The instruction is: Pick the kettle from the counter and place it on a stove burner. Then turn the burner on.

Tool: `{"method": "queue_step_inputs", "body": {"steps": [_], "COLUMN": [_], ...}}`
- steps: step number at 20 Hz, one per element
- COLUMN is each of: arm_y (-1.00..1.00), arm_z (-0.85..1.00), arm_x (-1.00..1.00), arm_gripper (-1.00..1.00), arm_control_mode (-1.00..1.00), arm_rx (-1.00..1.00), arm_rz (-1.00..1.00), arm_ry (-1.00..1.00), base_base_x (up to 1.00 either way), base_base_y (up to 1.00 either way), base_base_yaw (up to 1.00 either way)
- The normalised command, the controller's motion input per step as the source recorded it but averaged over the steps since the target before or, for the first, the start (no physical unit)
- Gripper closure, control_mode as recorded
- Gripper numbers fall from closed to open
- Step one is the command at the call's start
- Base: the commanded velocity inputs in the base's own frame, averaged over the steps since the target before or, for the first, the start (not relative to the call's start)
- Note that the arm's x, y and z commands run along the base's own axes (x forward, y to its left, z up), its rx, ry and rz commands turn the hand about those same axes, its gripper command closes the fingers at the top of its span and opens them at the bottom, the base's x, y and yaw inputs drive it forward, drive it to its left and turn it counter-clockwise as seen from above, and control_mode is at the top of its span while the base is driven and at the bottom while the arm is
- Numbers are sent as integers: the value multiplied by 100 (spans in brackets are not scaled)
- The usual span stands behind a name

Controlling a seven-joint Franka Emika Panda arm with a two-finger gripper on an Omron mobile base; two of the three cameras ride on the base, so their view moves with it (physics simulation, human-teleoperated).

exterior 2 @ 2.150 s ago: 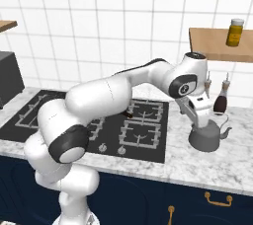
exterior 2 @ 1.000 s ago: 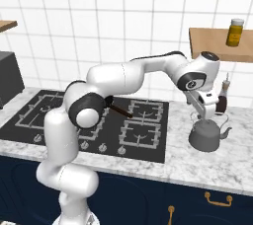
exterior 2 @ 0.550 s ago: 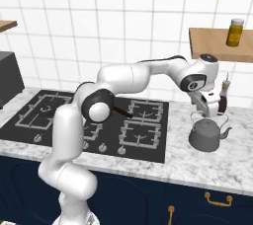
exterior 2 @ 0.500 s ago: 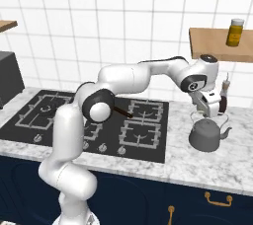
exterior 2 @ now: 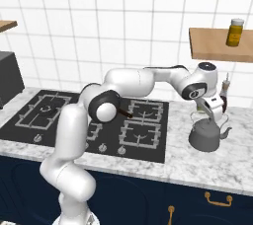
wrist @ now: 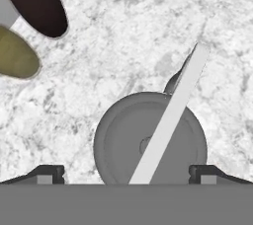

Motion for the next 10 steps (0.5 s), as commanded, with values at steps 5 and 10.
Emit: {"method": "queue_step_inputs", "body": {"steps": [5,10], "arm_y": [0,0], "arm_z": [-23,-2], "arm_x": [27,5], "arm_gripper": [-100,100], "arm_control_mode": [-100,-100], "arm_rx": [-7,0], "arm_rz": [0,0], "arm_ry": [5,1], "base_base_x": [0,0], "base_base_y": [0,0], "base_base_yaw": [0,0]}}
